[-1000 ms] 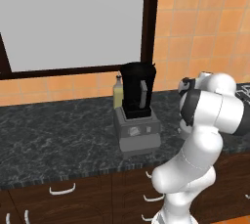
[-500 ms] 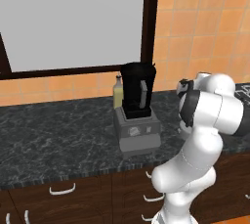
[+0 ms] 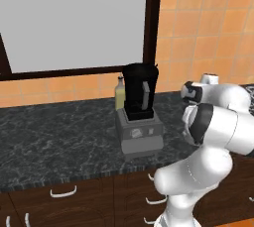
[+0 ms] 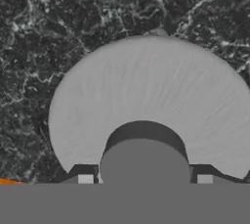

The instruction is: Close the lid blender by securely placing the lid on top.

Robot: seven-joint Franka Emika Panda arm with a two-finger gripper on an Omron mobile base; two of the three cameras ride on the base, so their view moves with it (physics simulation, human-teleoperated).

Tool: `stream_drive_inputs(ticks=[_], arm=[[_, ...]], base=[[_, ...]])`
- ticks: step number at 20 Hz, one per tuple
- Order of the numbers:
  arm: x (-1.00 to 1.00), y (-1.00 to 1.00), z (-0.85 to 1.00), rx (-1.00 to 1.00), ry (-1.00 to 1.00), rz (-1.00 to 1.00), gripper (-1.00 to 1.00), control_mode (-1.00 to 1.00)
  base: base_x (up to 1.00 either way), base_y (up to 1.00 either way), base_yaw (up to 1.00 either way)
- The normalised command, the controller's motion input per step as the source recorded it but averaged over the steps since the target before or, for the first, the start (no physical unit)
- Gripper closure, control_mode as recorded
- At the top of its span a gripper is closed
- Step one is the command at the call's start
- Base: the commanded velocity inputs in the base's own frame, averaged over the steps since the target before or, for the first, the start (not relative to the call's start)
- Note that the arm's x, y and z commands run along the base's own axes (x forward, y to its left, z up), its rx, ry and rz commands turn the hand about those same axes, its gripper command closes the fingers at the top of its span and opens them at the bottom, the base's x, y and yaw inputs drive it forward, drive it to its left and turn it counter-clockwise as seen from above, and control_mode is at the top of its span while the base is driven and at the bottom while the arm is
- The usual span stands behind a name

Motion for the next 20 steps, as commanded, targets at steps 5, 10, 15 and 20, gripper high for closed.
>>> stream_drive_inputs(ticks=[5,10,15,20], arm=[[0.0,0.05,0.83,0.0,0.0,0.0,1.0,-1.0],[-0.04,0.0,1.0,0.0,-0.07,0.0,1.0,-1.0],[-0.19,0.05,1.0,0.0,-0.14,0.0,1.0,-1.0],[-0.24,0.19,0.91,0.0,-0.14,0.0,1.0,-1.0]], base=[[0.0,0.0,0.0],[0.0,0.0,0.0],[0.0,0.0,0.0],[0.0,0.0,0.0]])
